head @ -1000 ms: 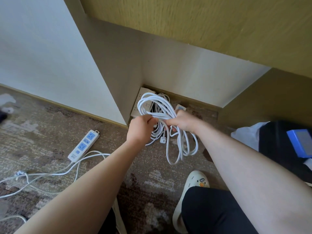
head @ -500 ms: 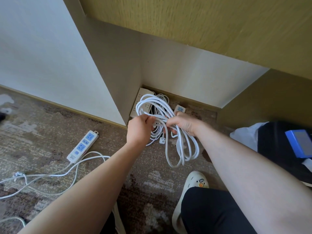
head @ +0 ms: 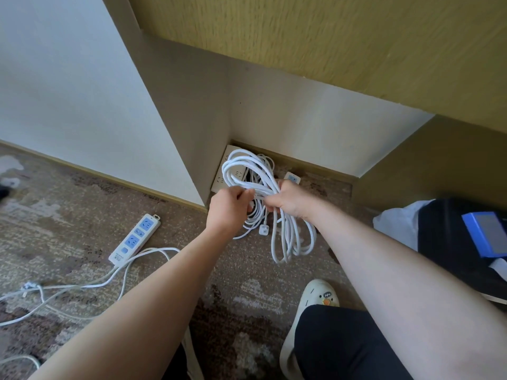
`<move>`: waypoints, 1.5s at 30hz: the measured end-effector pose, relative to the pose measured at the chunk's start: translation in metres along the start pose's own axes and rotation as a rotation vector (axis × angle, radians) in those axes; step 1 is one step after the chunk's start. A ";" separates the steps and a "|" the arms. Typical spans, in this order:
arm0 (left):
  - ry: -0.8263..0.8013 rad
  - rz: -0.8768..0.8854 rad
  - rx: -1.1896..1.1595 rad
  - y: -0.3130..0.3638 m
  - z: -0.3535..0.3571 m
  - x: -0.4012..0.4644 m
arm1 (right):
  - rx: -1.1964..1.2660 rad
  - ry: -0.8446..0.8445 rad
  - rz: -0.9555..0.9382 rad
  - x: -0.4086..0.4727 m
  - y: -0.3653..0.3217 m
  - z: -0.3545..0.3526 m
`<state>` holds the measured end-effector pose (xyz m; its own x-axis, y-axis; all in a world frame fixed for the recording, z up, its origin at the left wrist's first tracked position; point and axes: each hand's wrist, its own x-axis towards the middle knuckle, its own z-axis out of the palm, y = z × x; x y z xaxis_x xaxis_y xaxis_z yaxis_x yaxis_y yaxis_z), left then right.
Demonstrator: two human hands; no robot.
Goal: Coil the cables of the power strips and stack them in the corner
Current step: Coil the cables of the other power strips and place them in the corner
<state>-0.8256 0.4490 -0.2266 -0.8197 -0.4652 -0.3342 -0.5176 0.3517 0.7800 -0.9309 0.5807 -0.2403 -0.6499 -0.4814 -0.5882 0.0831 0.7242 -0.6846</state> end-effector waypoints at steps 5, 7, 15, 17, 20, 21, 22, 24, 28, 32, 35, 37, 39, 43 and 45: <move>-0.068 0.021 0.068 -0.013 -0.022 0.006 | -0.038 0.171 -0.015 0.010 0.016 -0.002; -0.063 0.017 0.085 -0.024 -0.038 0.007 | -0.045 0.243 0.003 0.011 0.021 -0.010; 0.062 0.010 0.004 -0.048 -0.068 0.009 | -0.186 0.243 -0.034 0.008 0.025 -0.008; 0.050 0.049 -0.012 -0.044 -0.066 0.007 | -0.141 0.256 -0.029 0.007 0.025 -0.009; -0.021 0.061 0.088 -0.050 -0.073 0.005 | -0.064 0.320 0.020 0.010 0.026 -0.015; -0.037 0.048 0.116 -0.055 -0.077 0.005 | -0.032 0.349 0.035 0.010 0.026 -0.016; -0.049 0.038 0.135 -0.060 -0.084 0.006 | 0.003 0.381 0.046 0.011 0.026 -0.017; -0.057 0.035 0.175 -0.071 -0.100 0.006 | 0.057 0.452 0.068 0.011 0.027 -0.022; 0.002 -0.024 0.155 -0.101 -0.135 0.002 | 0.141 0.549 0.102 0.010 0.031 -0.040; 0.160 -0.137 0.015 -0.096 -0.124 0.000 | 0.110 0.530 0.145 0.011 0.027 -0.031; 0.011 -0.224 -0.015 -0.071 -0.096 -0.008 | 0.199 0.516 0.159 0.015 0.021 -0.022; -0.239 -0.225 0.083 -0.052 -0.064 -0.023 | 0.230 0.479 0.138 0.017 0.016 -0.018; -0.420 -0.189 0.131 -0.034 -0.028 -0.036 | 0.175 0.424 0.117 0.017 0.010 -0.013; -0.409 -0.411 -0.323 -0.020 -0.005 -0.031 | 0.135 0.413 0.131 0.017 0.009 -0.012; -0.325 -0.555 -0.602 -0.026 -0.016 -0.020 | 0.202 0.471 0.184 0.014 0.015 -0.021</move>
<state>-0.7917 0.4360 -0.2321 -0.5649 -0.1554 -0.8104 -0.7201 -0.3867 0.5761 -0.9545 0.5959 -0.2497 -0.8752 -0.0490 -0.4813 0.3406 0.6440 -0.6850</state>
